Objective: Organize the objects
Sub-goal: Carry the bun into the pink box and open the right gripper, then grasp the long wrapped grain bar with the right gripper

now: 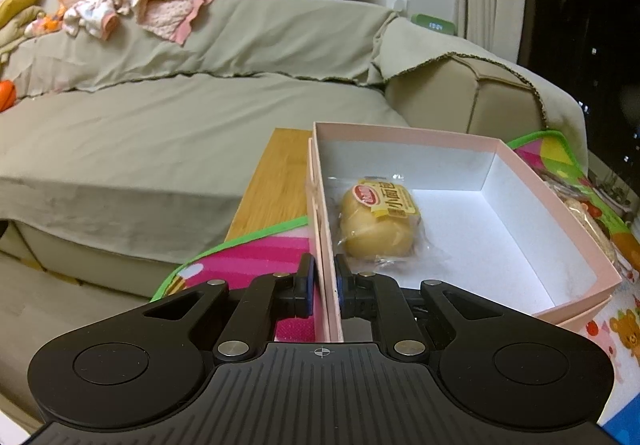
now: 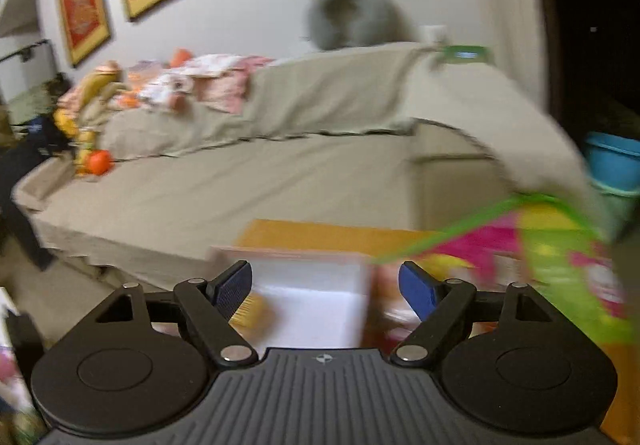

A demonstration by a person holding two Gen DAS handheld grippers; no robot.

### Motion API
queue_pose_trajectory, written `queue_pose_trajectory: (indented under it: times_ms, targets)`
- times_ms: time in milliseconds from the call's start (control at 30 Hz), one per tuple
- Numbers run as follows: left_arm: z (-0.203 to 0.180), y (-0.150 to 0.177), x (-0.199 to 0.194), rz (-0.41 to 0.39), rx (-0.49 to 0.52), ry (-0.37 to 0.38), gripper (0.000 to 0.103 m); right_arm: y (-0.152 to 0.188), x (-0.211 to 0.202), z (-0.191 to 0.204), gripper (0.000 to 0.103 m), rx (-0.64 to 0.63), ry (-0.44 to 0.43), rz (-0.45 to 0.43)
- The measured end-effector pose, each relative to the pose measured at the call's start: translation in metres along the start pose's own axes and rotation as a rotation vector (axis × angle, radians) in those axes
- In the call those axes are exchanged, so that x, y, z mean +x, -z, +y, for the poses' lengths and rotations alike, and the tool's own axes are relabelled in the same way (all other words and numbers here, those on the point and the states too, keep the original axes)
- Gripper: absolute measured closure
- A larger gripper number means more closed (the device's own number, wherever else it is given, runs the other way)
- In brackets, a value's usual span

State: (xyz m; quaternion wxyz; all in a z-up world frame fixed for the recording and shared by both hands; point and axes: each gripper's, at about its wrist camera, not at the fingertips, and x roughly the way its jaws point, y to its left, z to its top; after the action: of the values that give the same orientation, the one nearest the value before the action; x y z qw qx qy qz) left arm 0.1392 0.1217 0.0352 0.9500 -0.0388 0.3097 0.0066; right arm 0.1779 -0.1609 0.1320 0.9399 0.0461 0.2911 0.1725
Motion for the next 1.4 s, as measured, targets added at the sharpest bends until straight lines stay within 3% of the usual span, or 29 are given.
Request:
queue_pose_trajectory:
  times_ms: [133,267,633,800,967,1200,1267,1400]
  targets:
    - [0.000,0.001,0.000,0.001,0.002,-0.002,0.091,0.032,-0.008,-0.049,0.020,0.008,0.144,0.040]
    - [0.001,0.001,-0.001,0.007,0.000,0.004,0.091,0.068,-0.005,-0.073,0.020,-0.040,0.256,0.087]
    - [0.001,-0.001,0.000,0.023,-0.007,0.001,0.091,0.080,0.014,-0.076,0.020,-0.032,0.207,0.122]
    - [0.002,-0.001,0.000,0.022,-0.011,0.004,0.091,0.077,0.024,-0.071,0.039,-0.024,0.171,0.130]
    - [0.002,-0.001,-0.001,0.022,-0.009,0.006,0.090,0.070,0.041,-0.055,0.040,-0.006,0.115,0.130]
    - [0.001,0.000,-0.003,0.025,-0.006,0.010,0.090,0.060,0.070,-0.037,0.040,-0.138,0.229,0.100]
    - [0.001,0.000,-0.003,0.025,-0.008,0.009,0.090,0.059,0.080,-0.047,0.047,-0.111,0.227,0.140]
    - [0.001,0.000,-0.003,0.025,-0.008,0.010,0.090,0.065,0.082,-0.065,0.070,-0.062,0.246,0.191]
